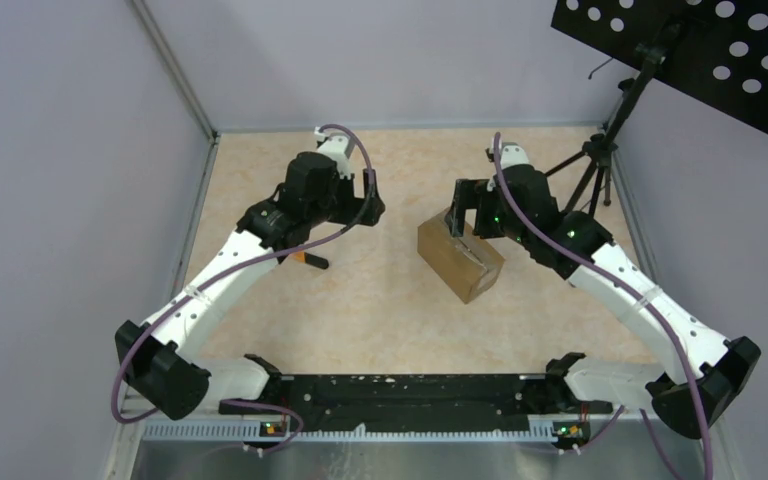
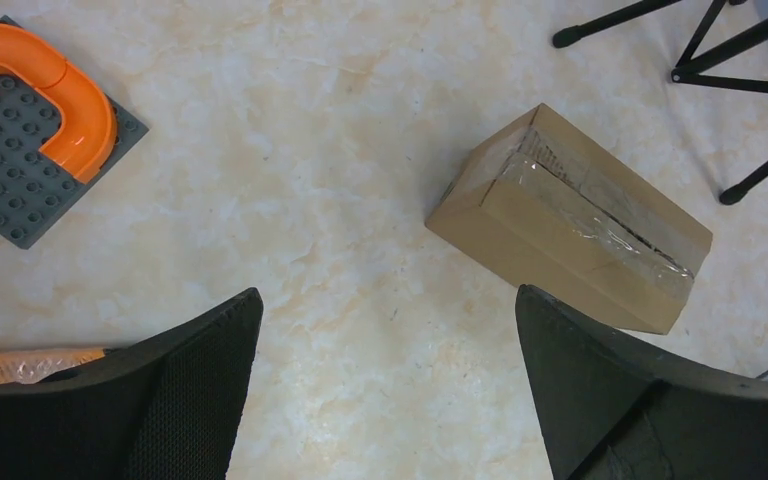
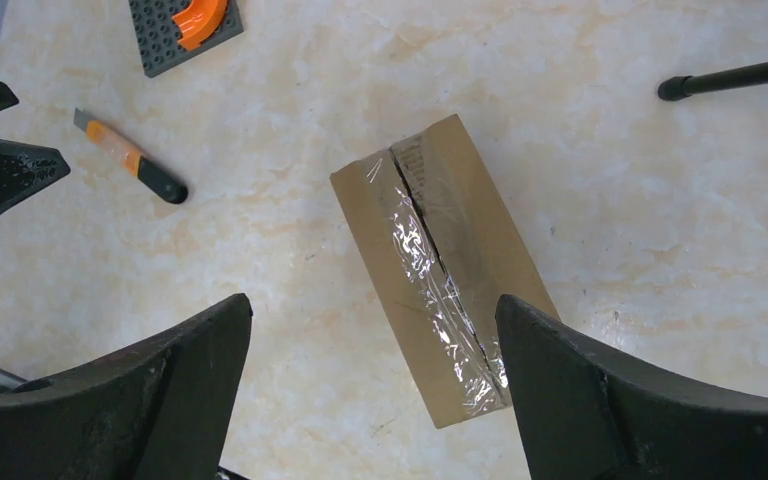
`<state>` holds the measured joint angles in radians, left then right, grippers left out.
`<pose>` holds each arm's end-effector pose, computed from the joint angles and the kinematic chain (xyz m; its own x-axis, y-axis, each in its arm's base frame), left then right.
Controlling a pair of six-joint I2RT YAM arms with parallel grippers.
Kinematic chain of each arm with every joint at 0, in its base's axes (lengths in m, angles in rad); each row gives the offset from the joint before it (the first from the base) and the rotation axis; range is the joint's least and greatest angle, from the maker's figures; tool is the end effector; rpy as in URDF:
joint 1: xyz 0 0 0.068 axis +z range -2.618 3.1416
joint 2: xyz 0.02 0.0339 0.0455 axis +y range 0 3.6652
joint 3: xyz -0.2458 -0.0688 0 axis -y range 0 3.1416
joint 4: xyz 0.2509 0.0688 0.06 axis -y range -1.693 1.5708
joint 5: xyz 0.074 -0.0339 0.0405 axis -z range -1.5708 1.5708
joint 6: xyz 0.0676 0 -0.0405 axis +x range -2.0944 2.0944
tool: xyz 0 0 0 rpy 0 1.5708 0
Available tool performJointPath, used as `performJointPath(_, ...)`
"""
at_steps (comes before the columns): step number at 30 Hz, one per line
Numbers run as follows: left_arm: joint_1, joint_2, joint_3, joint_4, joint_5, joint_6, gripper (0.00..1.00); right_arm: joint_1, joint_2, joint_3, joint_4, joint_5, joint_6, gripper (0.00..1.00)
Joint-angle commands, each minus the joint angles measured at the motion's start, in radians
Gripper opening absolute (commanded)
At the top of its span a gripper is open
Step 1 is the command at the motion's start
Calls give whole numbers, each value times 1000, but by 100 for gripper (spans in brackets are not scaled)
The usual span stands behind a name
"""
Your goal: Unpack the express box
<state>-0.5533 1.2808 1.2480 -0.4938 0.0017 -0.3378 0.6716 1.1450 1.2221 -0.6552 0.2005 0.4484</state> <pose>0.2763 -0.1708 0.3296 -0.5780 -0.0325 -0.8154 0.3553 0.8895 -0.2873 0.2287 0.1646 0.3399 -0.5932 0.0712 -0.8019 -0.2464 0.9322 0.2650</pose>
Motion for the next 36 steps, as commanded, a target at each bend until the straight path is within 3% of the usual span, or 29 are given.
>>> performJointPath(1, -1, -12, -7, 7, -64, -8, 98, 3, -33, -2, 29, 2, -12, 91)
performJointPath(8, 9, 18, 14, -68, -141, -78, 98, 3, -28, -8, 38, -14, -18, 91)
performJointPath(14, 87, 48, -26, -106, -181, -171, 98, 4, -44, -41, 65, -40, -26, 91)
performJointPath(23, 259, 155, -140, -29, -225, -358, 98, 4, -67, -56, 87, -101, -31, 91)
performJointPath(32, 416, 225, -271, 73, -245, -442, 98, 3, -101, -77, 75, -118, -35, 91)
performJointPath(36, 471, 276, -291, 105, -237, -440, 94, 3, -102, -81, 79, -122, -38, 91)
